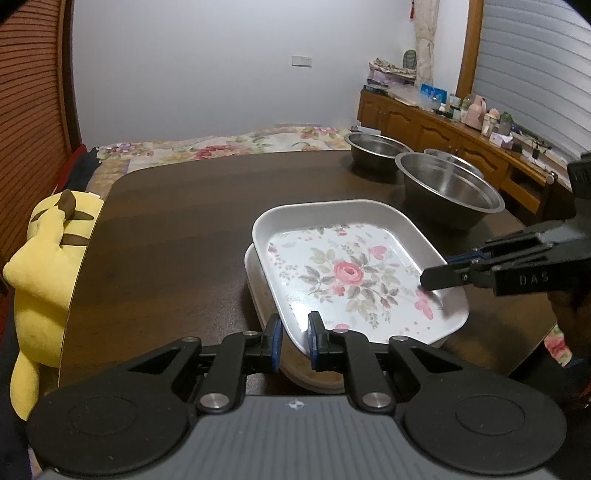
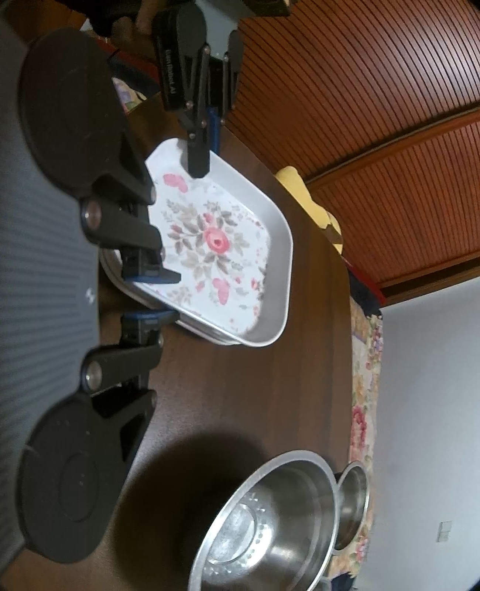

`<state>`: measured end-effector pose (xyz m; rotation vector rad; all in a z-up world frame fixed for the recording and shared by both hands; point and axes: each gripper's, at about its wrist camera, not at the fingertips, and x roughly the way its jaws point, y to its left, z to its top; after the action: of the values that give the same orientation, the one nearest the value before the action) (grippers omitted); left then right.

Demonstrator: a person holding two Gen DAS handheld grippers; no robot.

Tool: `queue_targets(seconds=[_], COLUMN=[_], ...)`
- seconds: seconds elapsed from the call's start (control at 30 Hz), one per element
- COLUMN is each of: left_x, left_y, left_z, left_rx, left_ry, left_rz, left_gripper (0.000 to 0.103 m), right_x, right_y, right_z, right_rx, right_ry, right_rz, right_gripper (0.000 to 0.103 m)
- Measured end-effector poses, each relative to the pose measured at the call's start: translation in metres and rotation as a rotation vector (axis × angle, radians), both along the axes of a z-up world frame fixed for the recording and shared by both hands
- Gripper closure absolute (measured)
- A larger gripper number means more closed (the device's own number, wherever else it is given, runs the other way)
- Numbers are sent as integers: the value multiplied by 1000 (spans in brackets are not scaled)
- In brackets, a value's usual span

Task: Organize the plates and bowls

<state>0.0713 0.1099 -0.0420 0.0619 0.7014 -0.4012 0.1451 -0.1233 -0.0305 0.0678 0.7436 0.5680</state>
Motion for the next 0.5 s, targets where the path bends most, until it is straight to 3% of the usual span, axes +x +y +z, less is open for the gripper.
queue_targets(seconds=[0.5], left_x=[0], left_y=[1], left_z=[-4], left_rx=[-15], left_ry=[-11], left_rz=[48], left_gripper=[86], right_x=[-2], right_y=[-6], right_z=[-2], right_rx=[43], right_ry=[-16], right_rz=[-22], right_gripper=[84])
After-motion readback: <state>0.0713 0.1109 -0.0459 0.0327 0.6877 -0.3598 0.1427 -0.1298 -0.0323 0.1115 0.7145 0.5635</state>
